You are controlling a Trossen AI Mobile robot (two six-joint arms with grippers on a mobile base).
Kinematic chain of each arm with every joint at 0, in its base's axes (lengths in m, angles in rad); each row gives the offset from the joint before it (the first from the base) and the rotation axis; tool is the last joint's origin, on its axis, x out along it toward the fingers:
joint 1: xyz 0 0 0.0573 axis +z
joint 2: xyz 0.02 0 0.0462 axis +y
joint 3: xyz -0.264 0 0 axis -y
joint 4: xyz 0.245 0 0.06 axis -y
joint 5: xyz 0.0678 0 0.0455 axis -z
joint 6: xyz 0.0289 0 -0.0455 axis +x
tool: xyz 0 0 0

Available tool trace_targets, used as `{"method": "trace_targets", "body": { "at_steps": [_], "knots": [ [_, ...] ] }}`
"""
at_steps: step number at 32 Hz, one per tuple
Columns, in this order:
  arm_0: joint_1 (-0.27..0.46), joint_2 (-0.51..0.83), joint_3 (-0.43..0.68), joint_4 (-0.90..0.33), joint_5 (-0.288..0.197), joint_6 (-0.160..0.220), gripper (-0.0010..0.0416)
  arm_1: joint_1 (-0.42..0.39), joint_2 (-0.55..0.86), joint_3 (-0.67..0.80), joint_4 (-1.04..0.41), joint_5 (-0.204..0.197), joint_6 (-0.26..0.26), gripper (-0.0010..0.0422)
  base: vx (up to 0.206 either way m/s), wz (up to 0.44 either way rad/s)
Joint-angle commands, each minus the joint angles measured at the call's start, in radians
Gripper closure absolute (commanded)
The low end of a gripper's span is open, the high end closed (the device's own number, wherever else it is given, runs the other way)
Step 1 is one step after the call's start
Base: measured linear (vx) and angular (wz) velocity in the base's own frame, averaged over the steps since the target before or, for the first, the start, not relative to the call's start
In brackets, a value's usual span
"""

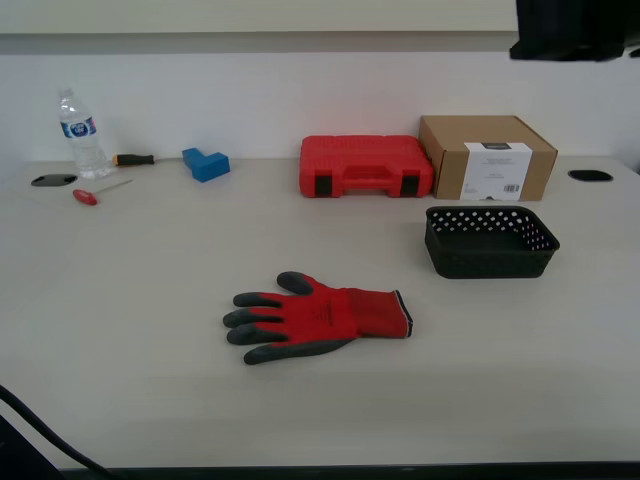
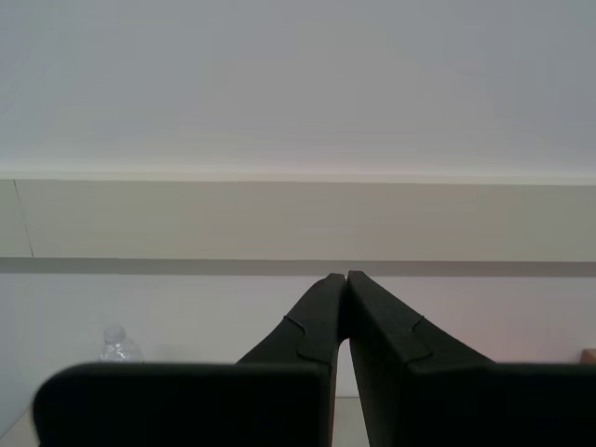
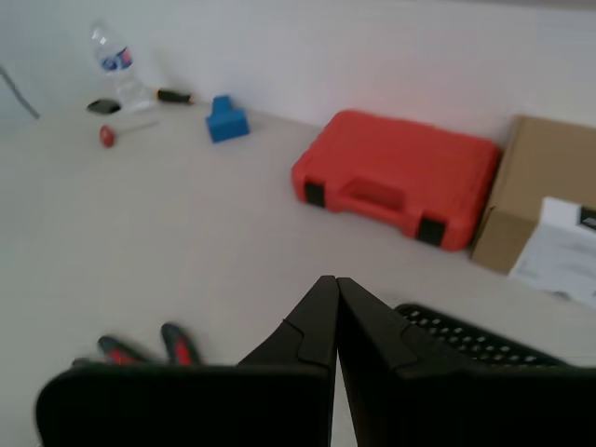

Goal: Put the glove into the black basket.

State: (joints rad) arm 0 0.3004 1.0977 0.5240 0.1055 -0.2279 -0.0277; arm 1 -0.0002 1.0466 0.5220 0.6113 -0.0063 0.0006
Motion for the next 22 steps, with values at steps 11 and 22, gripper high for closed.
{"method": "trace_targets", "body": {
  "at_steps": [11,22],
  "knots": [
    [0.237,0.556,0.321,-0.212,0.038,0.024,0.0405,0.000,0.000,0.002,0.004,-0.001,0.000,0.0412,0.000,0.000],
    [0.420,0.974,0.585,-0.227,-0.016,0.019,0.0405,0.000,0.000,0.002,0.004,-0.002,0.000,0.0412,0.000,0.000]
  ]
}}
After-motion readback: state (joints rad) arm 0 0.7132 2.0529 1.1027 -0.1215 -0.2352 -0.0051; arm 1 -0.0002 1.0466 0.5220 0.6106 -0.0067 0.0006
